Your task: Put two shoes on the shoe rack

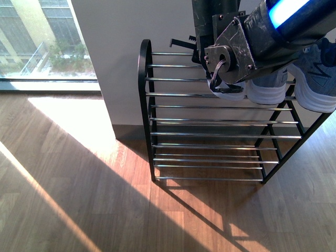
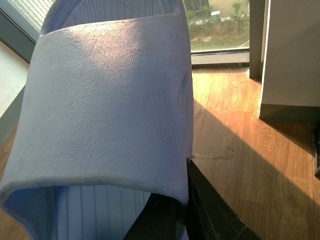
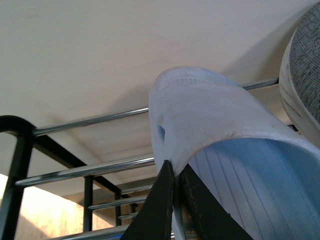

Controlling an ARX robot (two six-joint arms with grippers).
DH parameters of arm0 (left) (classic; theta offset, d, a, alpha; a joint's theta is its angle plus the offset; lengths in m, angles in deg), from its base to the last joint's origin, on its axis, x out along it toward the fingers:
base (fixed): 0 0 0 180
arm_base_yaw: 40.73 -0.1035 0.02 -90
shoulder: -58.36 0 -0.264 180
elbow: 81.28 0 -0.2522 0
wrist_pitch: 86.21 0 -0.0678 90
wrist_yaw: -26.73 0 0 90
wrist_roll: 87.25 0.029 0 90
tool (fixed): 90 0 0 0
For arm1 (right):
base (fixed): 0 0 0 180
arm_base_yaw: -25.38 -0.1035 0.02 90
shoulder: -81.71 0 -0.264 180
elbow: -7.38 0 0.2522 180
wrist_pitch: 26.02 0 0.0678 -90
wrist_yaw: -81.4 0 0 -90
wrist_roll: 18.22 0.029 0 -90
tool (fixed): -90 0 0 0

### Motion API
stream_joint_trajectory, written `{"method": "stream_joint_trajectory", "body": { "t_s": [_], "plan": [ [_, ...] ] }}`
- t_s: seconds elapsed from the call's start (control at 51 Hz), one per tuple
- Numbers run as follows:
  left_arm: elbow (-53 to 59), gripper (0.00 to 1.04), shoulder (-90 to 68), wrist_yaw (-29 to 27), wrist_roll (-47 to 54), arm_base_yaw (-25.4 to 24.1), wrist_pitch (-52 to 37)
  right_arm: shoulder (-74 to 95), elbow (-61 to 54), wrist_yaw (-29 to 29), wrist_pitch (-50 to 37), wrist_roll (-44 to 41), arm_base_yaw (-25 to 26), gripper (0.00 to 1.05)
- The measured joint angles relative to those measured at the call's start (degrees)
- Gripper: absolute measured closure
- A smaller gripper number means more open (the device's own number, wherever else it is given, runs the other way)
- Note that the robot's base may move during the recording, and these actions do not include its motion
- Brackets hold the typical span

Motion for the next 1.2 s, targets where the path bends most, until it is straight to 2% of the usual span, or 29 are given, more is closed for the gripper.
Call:
{"method": "stream_joint_trajectory", "body": {
  "t_s": [0.216,0.49,0.785,0.843,1.118,1.157,1.196],
  "plan": [
    [0.0,1.03,0.0,0.0,0.0,0.0,0.0,5.8,6.4,2.4,-1.0,-4.2,1.6,1.03],
    [0.0,1.03,0.0,0.0,0.0,0.0,0.0,8.2,9.9,0.8,0.2,-7.1,2.4,1.02],
    [0.0,1.03,0.0,0.0,0.0,0.0,0.0,7.0,5.1,-1.3,-3.4,-8.5,3.1,0.63],
    [0.0,1.03,0.0,0.0,0.0,0.0,0.0,4.9,1.0,-2.8,-5.6,-8.9,3.2,0.51],
    [0.0,1.03,0.0,0.0,0.0,0.0,0.0,-7.0,-14.1,-8.1,-12.6,-8.7,2.8,0.16],
    [0.0,1.03,0.0,0.0,0.0,0.0,0.0,-11.0,-18.6,-9.8,-14.5,-8.5,2.5,0.08],
    [0.0,1.03,0.0,0.0,0.0,0.0,0.0,-14.3,-22.1,-11.2,-15.8,-8.3,2.3,0.08]
  ]
}}
